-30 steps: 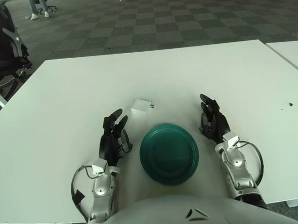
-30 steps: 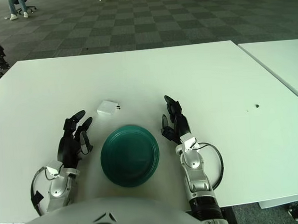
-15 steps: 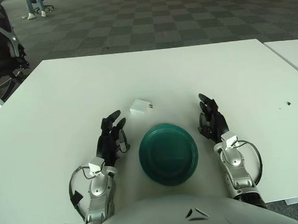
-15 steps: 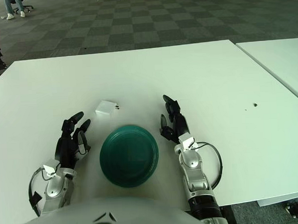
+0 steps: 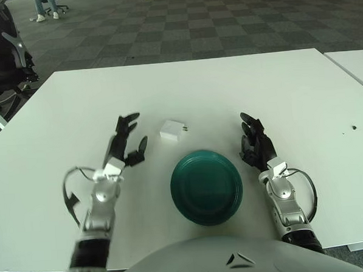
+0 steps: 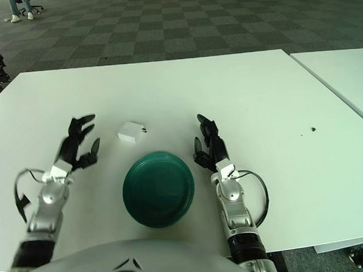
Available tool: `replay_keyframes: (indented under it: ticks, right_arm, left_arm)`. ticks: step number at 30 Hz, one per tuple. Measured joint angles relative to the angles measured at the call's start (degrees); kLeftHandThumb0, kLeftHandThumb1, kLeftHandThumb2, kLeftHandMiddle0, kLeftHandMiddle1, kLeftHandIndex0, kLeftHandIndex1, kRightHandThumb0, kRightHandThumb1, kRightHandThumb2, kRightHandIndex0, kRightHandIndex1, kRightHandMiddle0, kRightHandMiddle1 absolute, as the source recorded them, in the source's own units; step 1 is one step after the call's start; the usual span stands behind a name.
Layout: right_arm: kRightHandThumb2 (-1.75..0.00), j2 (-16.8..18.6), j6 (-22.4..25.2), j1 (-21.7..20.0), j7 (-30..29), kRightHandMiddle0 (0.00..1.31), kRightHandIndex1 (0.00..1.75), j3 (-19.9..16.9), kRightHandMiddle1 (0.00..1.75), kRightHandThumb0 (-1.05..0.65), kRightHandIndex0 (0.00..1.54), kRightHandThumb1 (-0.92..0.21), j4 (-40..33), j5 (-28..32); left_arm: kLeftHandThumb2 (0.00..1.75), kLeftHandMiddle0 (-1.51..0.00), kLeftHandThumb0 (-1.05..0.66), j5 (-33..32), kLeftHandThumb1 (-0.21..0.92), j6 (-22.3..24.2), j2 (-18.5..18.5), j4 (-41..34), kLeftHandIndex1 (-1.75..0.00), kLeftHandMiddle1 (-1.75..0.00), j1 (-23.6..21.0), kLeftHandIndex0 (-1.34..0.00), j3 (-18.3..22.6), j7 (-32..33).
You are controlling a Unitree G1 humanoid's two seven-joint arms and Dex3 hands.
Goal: Put the charger into the plate.
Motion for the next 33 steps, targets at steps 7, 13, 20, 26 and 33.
replay_keyframes:
  ticks: [7,13,20,26,33]
  right_arm:
    - [-0.89,0.1,-1.2,-1.2,0.9,0.00,0.01,0.0,0.51,-0.86,0.15,-0.92,1.4,0.3]
    - [-0.88,0.2,-2.3,-1.8,0.9,0.00,0.02,0.0,0.56,-0.86,0.19,-0.92,2.6,0.2]
    - [-0.88,0.6,-3.0,-2.1,0.7,0.00,0.03,0.1,0.60,-0.85,0.22,-0.92,3.0,0.2]
    - [-0.89,0.6,-3.0,-2.1,0.0,0.00,0.03,0.1,0.61,-0.85,0.22,-0.92,3.1,0.2]
    - [-0.90,0.7,-2.8,-2.1,-1.1,0.00,0.03,0.4,0.59,-0.86,0.23,-0.92,3.1,-0.8]
  left_arm:
    - [0.59,-0.14,-1.01,10.0,0.92,-1.2,6.8,0.8,-0.83,-0.26,-7.5,0.00,-4.2,-1.2]
    - [0.49,-0.12,-1.04,17.2,0.92,0.6,9.1,2.8,-0.92,-0.15,-13.4,0.00,-11.3,-6.8]
    - [0.43,-0.11,-1.05,19.4,0.92,-0.9,9.5,7.9,-1.00,-0.08,-18.8,0.00,-17.3,-10.9]
    - [0.40,-0.11,-1.05,21.0,0.92,-4.6,10.2,13.4,-0.93,-0.07,-24.4,0.00,-21.6,-13.2]
    - [0.39,-0.12,-1.05,22.8,0.92,-10.0,10.2,21.3,-0.92,-0.06,-30.1,0.00,-25.3,-12.5]
